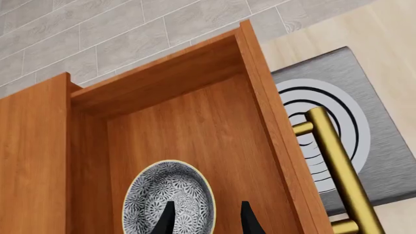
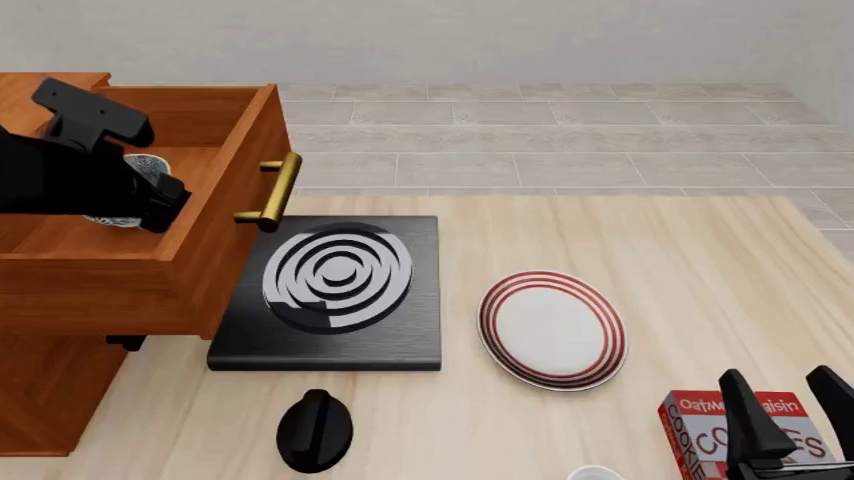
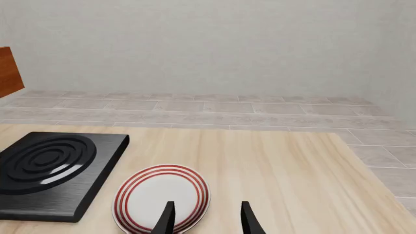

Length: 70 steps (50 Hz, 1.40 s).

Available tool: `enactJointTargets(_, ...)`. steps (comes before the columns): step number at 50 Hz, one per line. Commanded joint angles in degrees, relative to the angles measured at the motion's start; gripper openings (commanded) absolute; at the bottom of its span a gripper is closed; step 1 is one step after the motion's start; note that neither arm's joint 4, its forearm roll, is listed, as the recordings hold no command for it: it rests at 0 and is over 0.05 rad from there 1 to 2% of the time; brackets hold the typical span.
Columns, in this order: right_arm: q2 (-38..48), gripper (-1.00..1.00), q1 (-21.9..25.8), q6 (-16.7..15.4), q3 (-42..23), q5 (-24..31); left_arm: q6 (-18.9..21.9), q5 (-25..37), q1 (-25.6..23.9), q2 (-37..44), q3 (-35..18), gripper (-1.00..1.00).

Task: Pick the akita bowl in the top layer of the wooden cabinet and place it on the plate.

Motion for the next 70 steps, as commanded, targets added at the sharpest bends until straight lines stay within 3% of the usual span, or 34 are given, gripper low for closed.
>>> enactJointTargets(1, -0.8, 1.0, 0.0, -0.1, -0.1, 0.8, 0.0, -1.1, 0.2, 0.2, 1.3, 1.0)
enactJointTargets(35, -0.5, 1.0, 0.0, 0.0, -0.1, 0.5, -0.5, -2.9, -1.5, 0.3, 2.8, 1.0)
enactJointTargets(36, -0.4, 1.0, 0.0, 0.0, -0.1, 0.5, -0.5, -3.0, -1.5, 0.2, 2.8, -1.0)
enactJointTargets(70, -0.5, 1.0, 0.0, -0.1, -0.1, 0.5, 1.7, -5.0, -1.3, -1.7, 1.3, -1.0)
